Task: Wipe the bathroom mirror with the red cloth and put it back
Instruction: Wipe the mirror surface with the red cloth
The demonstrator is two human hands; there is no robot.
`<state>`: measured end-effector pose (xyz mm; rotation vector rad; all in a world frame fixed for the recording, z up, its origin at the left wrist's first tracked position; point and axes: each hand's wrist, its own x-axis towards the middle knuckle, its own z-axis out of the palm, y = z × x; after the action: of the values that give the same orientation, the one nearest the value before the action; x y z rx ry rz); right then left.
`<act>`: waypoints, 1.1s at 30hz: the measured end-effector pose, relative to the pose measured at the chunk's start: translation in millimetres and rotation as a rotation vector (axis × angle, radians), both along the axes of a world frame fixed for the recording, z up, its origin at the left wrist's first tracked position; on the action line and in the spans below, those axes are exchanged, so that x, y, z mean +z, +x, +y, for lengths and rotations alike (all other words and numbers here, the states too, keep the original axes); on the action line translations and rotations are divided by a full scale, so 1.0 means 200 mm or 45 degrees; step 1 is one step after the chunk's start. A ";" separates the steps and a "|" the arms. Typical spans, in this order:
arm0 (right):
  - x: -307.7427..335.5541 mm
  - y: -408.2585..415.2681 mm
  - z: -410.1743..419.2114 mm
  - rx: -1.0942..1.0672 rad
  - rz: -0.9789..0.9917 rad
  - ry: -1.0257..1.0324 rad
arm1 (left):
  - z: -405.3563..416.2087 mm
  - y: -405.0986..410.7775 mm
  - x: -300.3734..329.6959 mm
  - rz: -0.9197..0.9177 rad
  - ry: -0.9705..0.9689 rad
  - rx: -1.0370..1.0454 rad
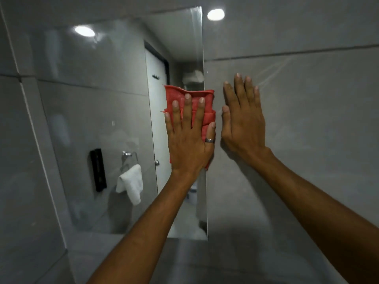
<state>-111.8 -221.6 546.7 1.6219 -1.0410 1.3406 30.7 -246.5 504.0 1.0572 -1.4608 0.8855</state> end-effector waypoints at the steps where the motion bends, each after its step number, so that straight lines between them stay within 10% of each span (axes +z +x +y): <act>1: -0.06 0.00 0.01 0.008 0.012 0.021 | 0.00 -0.01 -0.07 0.006 0.001 0.002; 15: -0.78 0.01 0.16 0.007 0.153 0.332 | 0.08 0.02 -1.34 0.041 0.249 -0.003; 33: -0.88 0.65 0.10 0.374 0.516 0.132 | -0.02 0.69 -1.21 0.141 0.242 0.029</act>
<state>18.5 -201.7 370.0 2.0787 -0.6552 1.0814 169.3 -250.7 262.6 1.2456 -1.4629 0.7020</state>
